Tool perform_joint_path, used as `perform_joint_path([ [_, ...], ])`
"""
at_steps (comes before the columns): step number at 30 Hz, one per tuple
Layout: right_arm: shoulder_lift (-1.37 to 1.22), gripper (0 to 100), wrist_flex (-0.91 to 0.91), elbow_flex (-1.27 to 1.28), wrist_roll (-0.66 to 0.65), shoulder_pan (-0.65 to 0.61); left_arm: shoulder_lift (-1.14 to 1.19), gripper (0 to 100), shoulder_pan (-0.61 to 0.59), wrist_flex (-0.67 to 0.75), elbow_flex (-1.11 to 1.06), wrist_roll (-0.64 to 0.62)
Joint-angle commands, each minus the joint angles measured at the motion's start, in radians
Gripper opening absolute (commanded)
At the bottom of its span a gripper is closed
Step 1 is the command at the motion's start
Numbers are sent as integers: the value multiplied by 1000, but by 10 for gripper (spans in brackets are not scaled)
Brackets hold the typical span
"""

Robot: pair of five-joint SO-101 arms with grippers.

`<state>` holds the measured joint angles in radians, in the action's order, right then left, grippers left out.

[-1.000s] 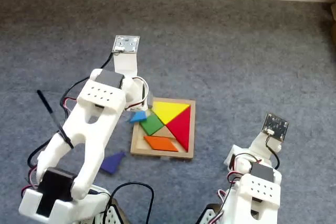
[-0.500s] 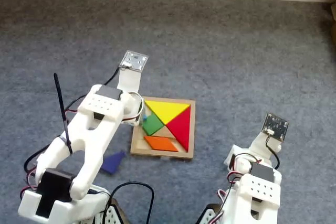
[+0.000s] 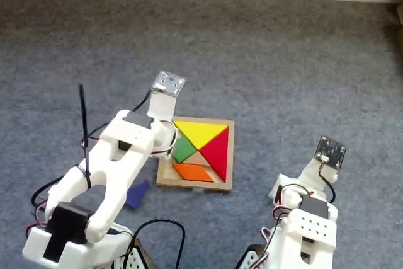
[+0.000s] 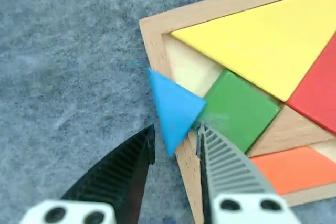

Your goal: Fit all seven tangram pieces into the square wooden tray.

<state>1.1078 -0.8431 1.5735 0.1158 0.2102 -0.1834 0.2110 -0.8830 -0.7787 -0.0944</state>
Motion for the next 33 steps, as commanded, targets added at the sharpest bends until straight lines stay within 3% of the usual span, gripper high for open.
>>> perform_joint_path([
  [1,-1,6,5,10,-12,12,-33,140,30,40,-2,9],
  [21,-1,6,5,10,-12,42,-50,143,114,17,102,15],
  [29,-1,6,5,10,-12,42,-213,145,-68,-222,208,18],
  [33,-1,6,5,10,-12,42,-203,206,-168,-224,176,166],
])
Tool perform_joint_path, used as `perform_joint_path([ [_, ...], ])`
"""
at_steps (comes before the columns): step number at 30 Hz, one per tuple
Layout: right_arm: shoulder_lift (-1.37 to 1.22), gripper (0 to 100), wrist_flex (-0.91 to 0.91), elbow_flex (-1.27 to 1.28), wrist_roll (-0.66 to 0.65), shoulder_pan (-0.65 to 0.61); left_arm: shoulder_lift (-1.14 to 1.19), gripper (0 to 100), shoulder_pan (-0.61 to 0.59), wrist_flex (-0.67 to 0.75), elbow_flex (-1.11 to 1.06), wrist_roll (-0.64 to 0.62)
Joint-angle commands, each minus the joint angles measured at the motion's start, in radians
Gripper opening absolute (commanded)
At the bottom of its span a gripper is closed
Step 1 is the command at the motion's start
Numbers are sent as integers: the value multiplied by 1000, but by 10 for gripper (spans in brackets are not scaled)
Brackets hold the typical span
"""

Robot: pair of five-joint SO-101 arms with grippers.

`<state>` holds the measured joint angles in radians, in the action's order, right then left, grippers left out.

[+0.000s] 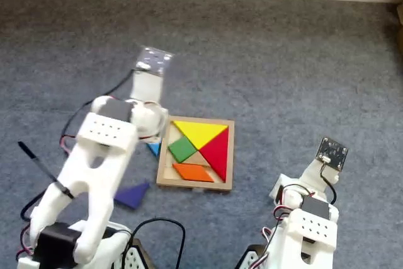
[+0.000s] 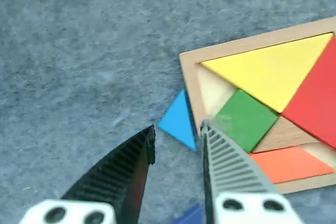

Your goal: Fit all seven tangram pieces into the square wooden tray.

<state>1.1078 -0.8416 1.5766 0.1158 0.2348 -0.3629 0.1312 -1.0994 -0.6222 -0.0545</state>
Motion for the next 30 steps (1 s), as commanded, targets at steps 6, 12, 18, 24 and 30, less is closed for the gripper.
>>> perform_joint_path([
  [6,-1,6,4,7,-12,15,153,231,-153,-5,15,175],
  [12,-1,6,4,7,-12,15,335,231,-142,8,107,170],
  [18,-1,6,4,7,-12,15,467,231,-91,6,189,170],
  [24,-1,6,4,7,-12,16,562,231,-76,2,295,169],
  [30,-1,6,4,7,-12,16,625,231,-42,-34,367,172],
])
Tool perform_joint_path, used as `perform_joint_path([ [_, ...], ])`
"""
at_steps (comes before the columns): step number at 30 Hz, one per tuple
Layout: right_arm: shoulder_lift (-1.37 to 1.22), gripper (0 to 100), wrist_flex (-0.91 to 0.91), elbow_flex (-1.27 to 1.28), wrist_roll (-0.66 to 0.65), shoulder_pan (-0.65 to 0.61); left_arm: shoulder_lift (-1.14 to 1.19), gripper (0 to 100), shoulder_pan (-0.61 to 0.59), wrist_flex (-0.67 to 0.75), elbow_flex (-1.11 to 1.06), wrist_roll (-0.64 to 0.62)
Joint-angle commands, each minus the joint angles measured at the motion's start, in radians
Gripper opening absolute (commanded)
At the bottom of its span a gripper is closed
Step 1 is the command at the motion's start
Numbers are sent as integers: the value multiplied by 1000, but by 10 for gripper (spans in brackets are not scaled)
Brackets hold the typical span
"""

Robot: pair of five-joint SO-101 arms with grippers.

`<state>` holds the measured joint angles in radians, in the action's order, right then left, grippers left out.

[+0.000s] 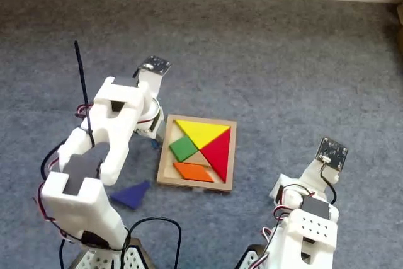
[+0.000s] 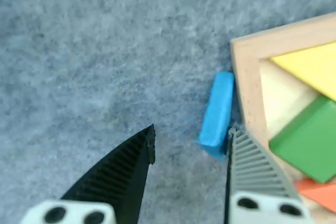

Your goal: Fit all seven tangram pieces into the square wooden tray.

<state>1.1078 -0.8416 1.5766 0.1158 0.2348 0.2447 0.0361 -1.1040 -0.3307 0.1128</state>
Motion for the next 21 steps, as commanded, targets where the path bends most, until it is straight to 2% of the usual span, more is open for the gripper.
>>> perform_joint_path([
  [1,-1,6,4,7,-12,16,30,231,62,-43,91,5],
  [5,-1,6,4,7,-12,18,91,228,84,-91,166,3],
  [11,-1,6,4,7,-12,18,162,162,87,-135,265,6],
  [21,-1,6,4,7,-12,18,168,149,105,-181,288,8],
])
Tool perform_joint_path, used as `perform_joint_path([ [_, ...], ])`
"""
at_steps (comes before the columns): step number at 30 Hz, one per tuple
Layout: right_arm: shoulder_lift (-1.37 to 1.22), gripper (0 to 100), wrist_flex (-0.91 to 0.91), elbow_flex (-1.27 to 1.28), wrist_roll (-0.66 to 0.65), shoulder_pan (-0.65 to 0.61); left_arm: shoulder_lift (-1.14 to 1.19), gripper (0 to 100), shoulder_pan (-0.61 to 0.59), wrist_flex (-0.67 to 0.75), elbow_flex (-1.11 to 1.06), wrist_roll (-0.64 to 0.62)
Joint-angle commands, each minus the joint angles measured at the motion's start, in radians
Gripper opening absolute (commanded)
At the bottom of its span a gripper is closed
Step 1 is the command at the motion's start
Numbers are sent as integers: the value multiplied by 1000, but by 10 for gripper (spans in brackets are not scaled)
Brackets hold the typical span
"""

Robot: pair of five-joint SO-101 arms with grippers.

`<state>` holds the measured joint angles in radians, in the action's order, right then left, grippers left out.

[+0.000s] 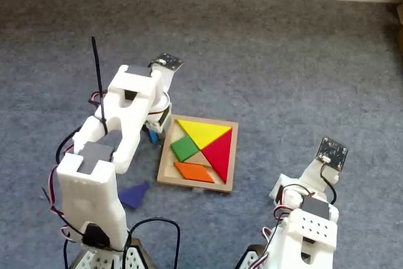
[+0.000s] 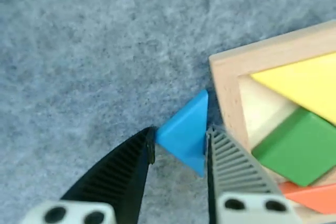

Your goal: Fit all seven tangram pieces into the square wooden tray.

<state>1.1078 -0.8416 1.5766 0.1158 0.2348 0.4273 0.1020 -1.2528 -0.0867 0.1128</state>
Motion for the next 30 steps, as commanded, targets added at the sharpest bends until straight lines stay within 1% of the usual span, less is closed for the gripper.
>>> perform_joint_path([
  [1,-1,6,4,7,-12,18,-21,136,42,-48,56,9],
  [4,-1,6,4,7,-12,18,-62,107,61,-78,73,9],
  [9,-1,6,4,7,-12,18,-139,108,68,-95,73,15],
  [14,-1,6,4,7,-12,18,-176,107,67,-114,74,152],
  [16,-1,6,4,7,-12,18,-179,108,70,-138,81,235],
  [22,-1,6,4,7,-12,18,-189,108,76,-144,79,583],
  [27,-1,6,4,7,-12,18,-185,109,110,-144,71,898],
  [30,-1,6,4,7,-12,18,-182,109,133,-143,71,1033],
])
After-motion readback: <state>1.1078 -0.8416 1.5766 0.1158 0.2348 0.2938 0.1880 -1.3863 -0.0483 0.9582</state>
